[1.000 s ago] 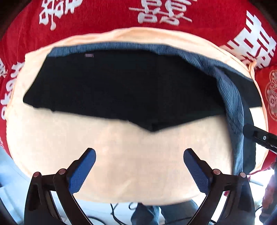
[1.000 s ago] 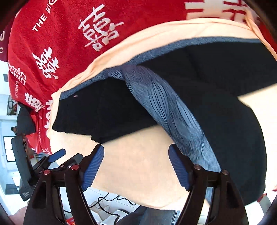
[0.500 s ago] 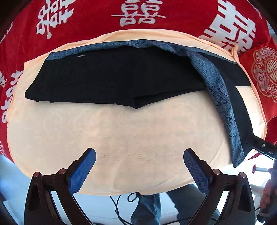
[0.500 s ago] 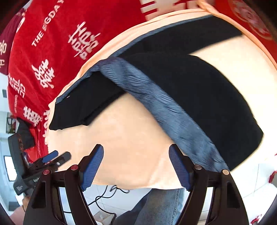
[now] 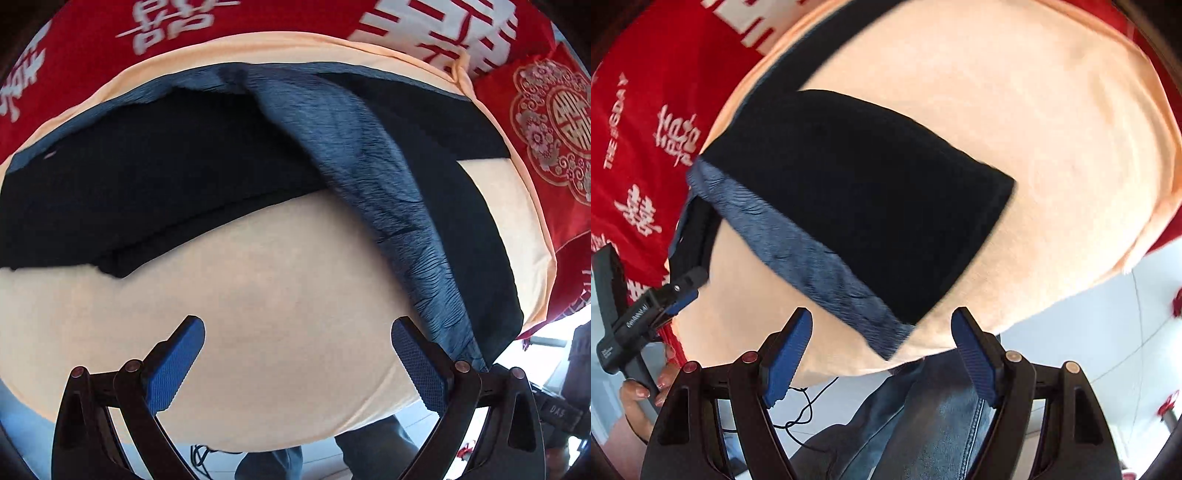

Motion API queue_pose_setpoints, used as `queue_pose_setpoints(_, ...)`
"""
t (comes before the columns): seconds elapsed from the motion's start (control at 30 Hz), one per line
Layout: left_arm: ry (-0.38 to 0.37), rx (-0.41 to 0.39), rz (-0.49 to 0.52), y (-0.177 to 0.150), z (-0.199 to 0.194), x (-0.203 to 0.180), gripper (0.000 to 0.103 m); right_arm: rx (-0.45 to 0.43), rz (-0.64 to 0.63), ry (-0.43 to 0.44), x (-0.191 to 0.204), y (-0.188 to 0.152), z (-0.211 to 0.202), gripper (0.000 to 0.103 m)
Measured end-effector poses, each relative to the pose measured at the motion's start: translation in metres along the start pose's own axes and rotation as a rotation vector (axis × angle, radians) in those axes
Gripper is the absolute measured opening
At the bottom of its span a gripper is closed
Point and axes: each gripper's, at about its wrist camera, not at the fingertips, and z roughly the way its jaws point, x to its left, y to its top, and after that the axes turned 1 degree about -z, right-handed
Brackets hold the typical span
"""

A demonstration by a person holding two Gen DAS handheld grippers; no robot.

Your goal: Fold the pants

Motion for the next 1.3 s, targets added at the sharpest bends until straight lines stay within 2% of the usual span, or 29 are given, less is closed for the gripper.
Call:
queue_pose_setpoints(0.03, 0.0, 0.003, 0.011, 0.003, 0.002, -0.005, 0.101, 0.003, 0.009, 0.019, -0.004, -0.001, 0.002, 0.079)
queue_pose_setpoints(0.13, -0.004, 0.008, 0.041, 0.008, 0.007, -0.017, 0.101, 0.025, 0.011, 0.123, -0.01, -0.005, 0.01, 0.066)
queue_pose_setpoints(0.2, 0.004, 0.011, 0.057, 0.011, 0.01, -0.023, 0.101, 0.037, -0.015, 0.179, -0.004, -0.007, 0.017, 0.057)
queue_pose_setpoints(0.27, 0.013, 0.022, 0.068, 0.013, 0.015, -0.028, 0.101, 0.051, -0.045, 0.21, 0.004, -0.009, 0.028, 0.053)
queue_pose_setpoints(0.33, 0.022, 0.032, 0.071, 0.013, 0.021, -0.031, 0.101, 0.092, -0.06, 0.2, 0.007, -0.01, 0.042, 0.034)
queue_pose_setpoints(0.37, 0.031, 0.036, 0.074, 0.014, 0.022, -0.033, 0.101, 0.124, -0.061, 0.19, 0.008, -0.009, 0.048, 0.002)
queue_pose_setpoints(0.5, 0.042, 0.004, 0.083, 0.024, 0.014, -0.042, 0.101, 0.07, -0.059, 0.315, 0.022, 0.011, 0.011, 0.003)
queue_pose_setpoints(0.57, 0.042, -0.019, 0.069, 0.031, 0.006, -0.042, 0.101, 0.011, -0.109, 0.355, 0.04, 0.04, -0.024, 0.003)
queue_pose_setpoints(0.63, 0.039, -0.037, 0.045, 0.04, 0.0, -0.042, 0.101, -0.035, -0.165, 0.356, 0.056, 0.07, -0.048, 0.003)
queue_pose_setpoints(0.7, 0.039, -0.058, 0.015, 0.051, -0.008, -0.04, 0.101, -0.085, -0.226, 0.35, 0.074, 0.115, -0.07, 0.003)
queue_pose_setpoints(0.8, 0.051, -0.098, -0.018, 0.069, -0.017, -0.038, 0.101, -0.141, -0.305, 0.283, 0.095, 0.173, -0.089, 0.003)
queue_pose_setpoints(0.87, 0.062, -0.126, -0.036, 0.081, -0.021, -0.033, 0.101, -0.168, -0.324, 0.269, 0.114, 0.218, -0.092, 0.003)
queue_pose_setpoints(0.93, 0.078, -0.151, -0.055, 0.097, -0.021, -0.024, 0.101, -0.193, -0.348, 0.225, 0.121, 0.258, -0.095, 0.004)
queue_pose_setpoints(1.0, 0.092, -0.164, -0.076, 0.112, -0.016, -0.018, 0.101, -0.209, -0.385, 0.13, 0.128, 0.298, -0.088, 0.006)
queue_pose_setpoints(1.07, 0.103, -0.173, -0.103, 0.131, -0.006, -0.016, 0.101, -0.211, -0.413, 0.049, 0.133, 0.324, -0.079, 0.007)
queue_pose_setpoints(1.13, 0.119, -0.176, -0.123, 0.145, 0.005, -0.014, 0.101, -0.193, -0.446, -0.055, 0.141, 0.338, -0.065, 0.027)
queue_pose_setpoints(1.17, 0.128, -0.173, -0.126, 0.151, 0.013, -0.014, 0.101, -0.179, -0.457, -0.084, 0.144, 0.342, -0.06, 0.059)
queue_pose_setpoints(1.2, 0.149, -0.165, -0.122, 0.158, 0.023, -0.016, 0.101, -0.183, -0.471, -0.088, 0.144, 0.342, -0.06, 0.083)
queue_pose_setpoints(1.3, 0.197, -0.133, -0.116, 0.171, 0.045, -0.016, 0.101, -0.247, -0.548, -0.12, 0.152, 0.331, -0.073, 0.085)
